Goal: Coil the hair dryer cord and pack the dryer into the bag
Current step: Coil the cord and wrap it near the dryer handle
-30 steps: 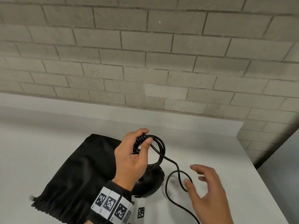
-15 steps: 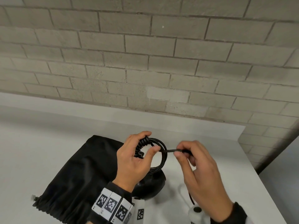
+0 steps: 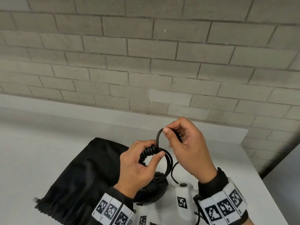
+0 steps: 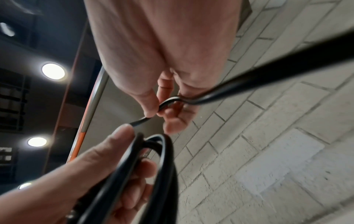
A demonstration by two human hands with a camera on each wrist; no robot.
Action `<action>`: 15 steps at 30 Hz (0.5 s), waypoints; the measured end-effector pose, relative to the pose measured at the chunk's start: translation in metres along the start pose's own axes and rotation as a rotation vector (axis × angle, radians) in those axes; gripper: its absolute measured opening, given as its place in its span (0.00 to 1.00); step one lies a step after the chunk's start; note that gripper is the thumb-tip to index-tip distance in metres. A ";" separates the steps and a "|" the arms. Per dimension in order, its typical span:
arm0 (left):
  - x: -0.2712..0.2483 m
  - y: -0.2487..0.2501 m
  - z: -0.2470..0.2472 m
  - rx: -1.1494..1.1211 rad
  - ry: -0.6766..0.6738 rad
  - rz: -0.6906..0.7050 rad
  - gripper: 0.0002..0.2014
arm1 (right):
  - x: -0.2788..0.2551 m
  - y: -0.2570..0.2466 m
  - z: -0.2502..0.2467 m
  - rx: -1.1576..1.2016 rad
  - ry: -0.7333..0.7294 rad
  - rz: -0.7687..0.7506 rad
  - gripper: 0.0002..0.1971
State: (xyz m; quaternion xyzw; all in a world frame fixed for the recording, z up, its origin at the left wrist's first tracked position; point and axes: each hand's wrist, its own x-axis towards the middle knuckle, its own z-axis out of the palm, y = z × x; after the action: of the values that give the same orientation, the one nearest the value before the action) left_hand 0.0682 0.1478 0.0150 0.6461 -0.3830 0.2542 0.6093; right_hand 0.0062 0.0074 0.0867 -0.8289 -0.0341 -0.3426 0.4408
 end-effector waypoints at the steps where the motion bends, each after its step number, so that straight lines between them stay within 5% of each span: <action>1: 0.000 0.000 0.000 -0.010 -0.001 -0.003 0.13 | 0.000 0.002 0.000 0.015 0.001 0.007 0.05; 11: -0.004 0.005 0.002 -0.064 -0.016 -0.011 0.14 | -0.014 0.010 0.008 0.179 -0.034 0.161 0.08; 15: -0.005 0.007 0.001 -0.085 0.015 -0.035 0.25 | -0.027 0.012 0.011 0.272 -0.105 0.219 0.06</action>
State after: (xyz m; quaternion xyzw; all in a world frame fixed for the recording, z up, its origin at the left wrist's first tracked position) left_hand 0.0591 0.1479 0.0150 0.6242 -0.3774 0.2319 0.6436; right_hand -0.0039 0.0152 0.0580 -0.7772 -0.0125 -0.2409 0.5811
